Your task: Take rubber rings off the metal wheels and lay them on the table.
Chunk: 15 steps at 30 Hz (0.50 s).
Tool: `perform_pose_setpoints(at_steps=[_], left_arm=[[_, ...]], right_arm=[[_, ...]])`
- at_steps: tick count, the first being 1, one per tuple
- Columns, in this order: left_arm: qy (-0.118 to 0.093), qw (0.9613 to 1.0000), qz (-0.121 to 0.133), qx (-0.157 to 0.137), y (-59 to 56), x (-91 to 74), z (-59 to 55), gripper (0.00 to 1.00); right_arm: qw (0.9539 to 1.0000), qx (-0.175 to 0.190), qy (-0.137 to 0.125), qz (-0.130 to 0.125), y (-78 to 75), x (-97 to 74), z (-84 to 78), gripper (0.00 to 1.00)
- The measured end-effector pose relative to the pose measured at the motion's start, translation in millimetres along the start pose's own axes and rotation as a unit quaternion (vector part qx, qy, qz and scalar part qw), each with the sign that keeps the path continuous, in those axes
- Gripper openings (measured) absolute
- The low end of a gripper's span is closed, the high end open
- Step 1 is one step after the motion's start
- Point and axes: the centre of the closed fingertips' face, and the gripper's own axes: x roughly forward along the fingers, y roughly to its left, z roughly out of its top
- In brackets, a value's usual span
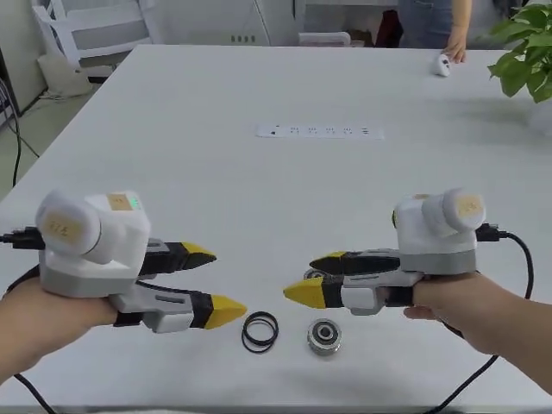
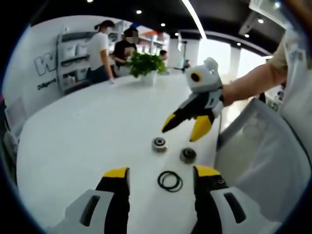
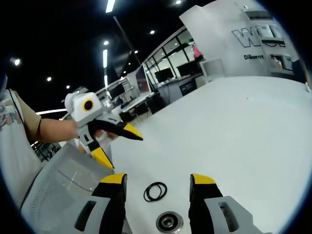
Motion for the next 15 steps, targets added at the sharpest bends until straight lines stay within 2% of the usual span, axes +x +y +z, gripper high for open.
perform_pose_setpoints(at_steps=[4, 10, 15], left_arm=[[-0.001, 1.0000, 0.000, -0.002, -1.8, 0.1, 0.4, 0.54], [-0.003, 1.0000, 0.001, -0.003, -3.7, -1.1, 1.7, 0.55], [-0.003, 1.0000, 0.003, -0.004, -4.1, -2.6, 2.2, 0.56]], right_arm=[[0.9999, -0.006, -0.004, -0.013, -4.2, -10.9, -3.4, 0.54], [0.9979, -0.054, 0.004, -0.036, -6.2, -28.5, -8.2, 0.55], [0.9963, -0.070, 0.007, -0.048, -9.0, -39.9, -11.4, 0.59]])
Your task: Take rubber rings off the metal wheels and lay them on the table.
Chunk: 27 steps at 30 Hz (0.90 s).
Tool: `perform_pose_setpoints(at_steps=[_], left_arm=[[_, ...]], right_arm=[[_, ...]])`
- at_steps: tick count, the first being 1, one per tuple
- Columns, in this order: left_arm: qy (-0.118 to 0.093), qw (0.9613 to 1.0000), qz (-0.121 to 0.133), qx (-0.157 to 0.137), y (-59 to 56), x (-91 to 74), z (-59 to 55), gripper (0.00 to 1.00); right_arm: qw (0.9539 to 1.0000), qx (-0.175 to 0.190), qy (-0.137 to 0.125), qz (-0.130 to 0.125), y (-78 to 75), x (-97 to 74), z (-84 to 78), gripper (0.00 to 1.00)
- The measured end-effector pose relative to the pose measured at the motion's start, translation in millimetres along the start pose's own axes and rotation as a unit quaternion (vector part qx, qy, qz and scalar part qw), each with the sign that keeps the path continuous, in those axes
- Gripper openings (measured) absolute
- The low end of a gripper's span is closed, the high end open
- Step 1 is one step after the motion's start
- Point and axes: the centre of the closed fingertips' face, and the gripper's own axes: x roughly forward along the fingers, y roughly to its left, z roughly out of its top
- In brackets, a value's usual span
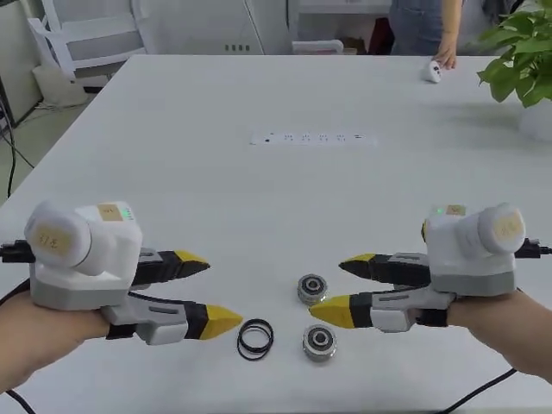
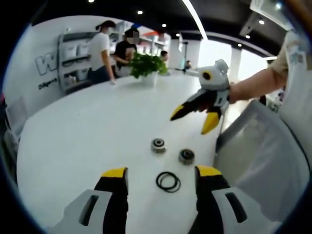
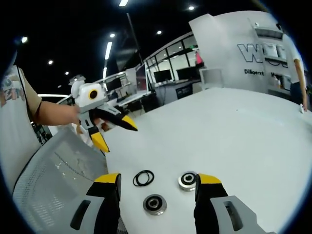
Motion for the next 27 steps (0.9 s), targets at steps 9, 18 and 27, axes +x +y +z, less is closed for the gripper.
perform_pose_setpoints(at_steps=[9, 18, 27], left_arm=[[-0.004, 1.0000, 0.006, -0.004, -0.6, -3.8, 1.1, 0.57], [-0.004, 0.9999, 0.014, -0.006, -1.6, -10.6, -4.4, 0.59], [-0.012, 0.9996, 0.022, -0.013, -3.4, -17.6, -3.5, 0.59]], right_arm=[[0.9996, -0.001, 0.000, -0.028, -7.4, -18.8, -12.3, 0.64], [0.9986, -0.022, 0.017, -0.045, -6.7, -34.6, -29.1, 0.67], [0.9977, -0.027, 0.014, -0.060, -9.6, -42.4, -32.1, 0.68]])
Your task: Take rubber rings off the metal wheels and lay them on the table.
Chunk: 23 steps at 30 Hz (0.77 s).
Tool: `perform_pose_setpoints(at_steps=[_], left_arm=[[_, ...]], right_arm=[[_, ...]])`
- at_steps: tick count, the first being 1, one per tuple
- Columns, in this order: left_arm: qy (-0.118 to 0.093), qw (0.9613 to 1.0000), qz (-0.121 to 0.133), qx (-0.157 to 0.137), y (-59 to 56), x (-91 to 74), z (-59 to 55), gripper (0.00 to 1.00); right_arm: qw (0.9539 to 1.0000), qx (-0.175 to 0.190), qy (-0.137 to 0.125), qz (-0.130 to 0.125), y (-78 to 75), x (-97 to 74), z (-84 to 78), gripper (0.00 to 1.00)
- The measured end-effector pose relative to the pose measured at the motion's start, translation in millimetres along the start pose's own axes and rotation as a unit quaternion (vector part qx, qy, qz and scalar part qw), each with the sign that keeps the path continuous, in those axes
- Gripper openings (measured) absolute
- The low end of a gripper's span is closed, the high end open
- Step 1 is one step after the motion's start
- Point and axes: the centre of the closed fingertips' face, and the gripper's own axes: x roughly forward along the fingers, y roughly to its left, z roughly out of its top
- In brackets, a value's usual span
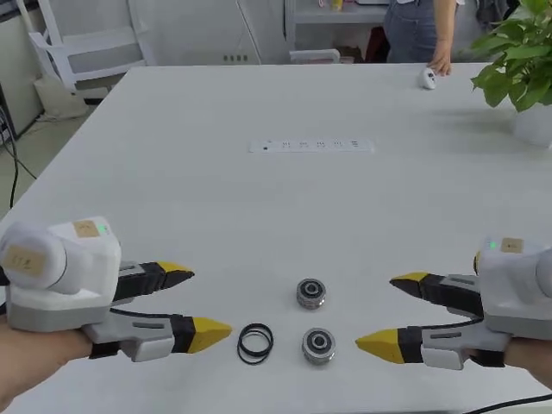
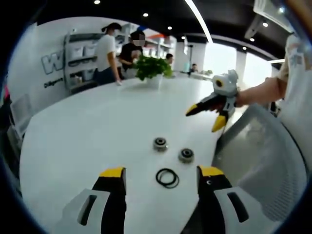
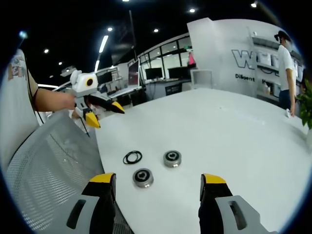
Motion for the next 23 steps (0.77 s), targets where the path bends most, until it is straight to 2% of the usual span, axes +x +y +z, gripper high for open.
perform_pose_setpoints(at_steps=[23], left_arm=[[-0.007, 0.9998, 0.016, -0.003, -1.0, -10.2, 1.3, 0.59]], right_arm=[[0.9995, -0.029, 0.013, -0.002, 2.5, -8.6, -6.1, 0.69]])
